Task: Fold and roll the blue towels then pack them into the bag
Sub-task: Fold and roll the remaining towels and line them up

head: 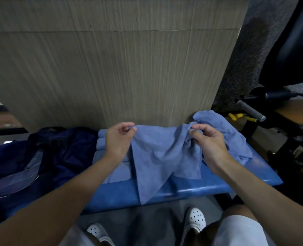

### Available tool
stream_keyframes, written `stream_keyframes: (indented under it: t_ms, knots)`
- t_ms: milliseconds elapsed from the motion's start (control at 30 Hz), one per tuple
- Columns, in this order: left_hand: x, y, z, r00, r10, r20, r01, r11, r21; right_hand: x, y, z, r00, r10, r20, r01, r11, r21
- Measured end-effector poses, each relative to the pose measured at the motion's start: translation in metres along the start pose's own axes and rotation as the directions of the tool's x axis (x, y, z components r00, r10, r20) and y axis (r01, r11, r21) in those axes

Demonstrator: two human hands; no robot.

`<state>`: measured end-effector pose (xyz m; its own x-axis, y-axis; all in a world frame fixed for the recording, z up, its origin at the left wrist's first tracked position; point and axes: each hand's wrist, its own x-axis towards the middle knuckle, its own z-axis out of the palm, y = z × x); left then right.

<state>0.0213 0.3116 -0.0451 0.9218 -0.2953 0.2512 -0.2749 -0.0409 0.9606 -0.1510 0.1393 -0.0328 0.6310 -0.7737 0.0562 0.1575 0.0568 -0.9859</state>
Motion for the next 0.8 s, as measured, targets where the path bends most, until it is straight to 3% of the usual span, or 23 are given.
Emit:
stream_keyframes:
  t_ms: [167, 333, 500, 667, 800]
  knots:
    - [0.010, 0.007, -0.015, 0.997, 0.027, -0.067, -0.029, 0.999, -0.016, 0.000, 0.004, -0.010, 0.988, -0.094, -0.125, 0.077, 0.987, -0.138]
    - [0.013, 0.013, -0.026, 0.997, 0.036, -0.067, -0.037, 0.999, -0.014, 0.004, -0.001, -0.019, 0.983, -0.039, -0.180, 0.018, 0.993, -0.117]
    - [0.020, 0.019, -0.034, 0.996, 0.052, -0.068, -0.053, 0.998, -0.015, 0.012, -0.012, -0.030, 0.989, 0.042, -0.142, -0.051, 0.997, -0.063]
    - [0.024, 0.032, -0.040, 0.995, 0.093, -0.036, -0.094, 0.996, -0.008, 0.021, -0.027, -0.032, 0.979, -0.063, -0.193, 0.043, 0.993, -0.107]
    - [0.028, 0.038, -0.046, 0.988, 0.150, 0.024, -0.150, 0.989, 0.010, 0.023, -0.034, -0.034, 0.985, -0.118, -0.124, 0.087, 0.969, -0.229]
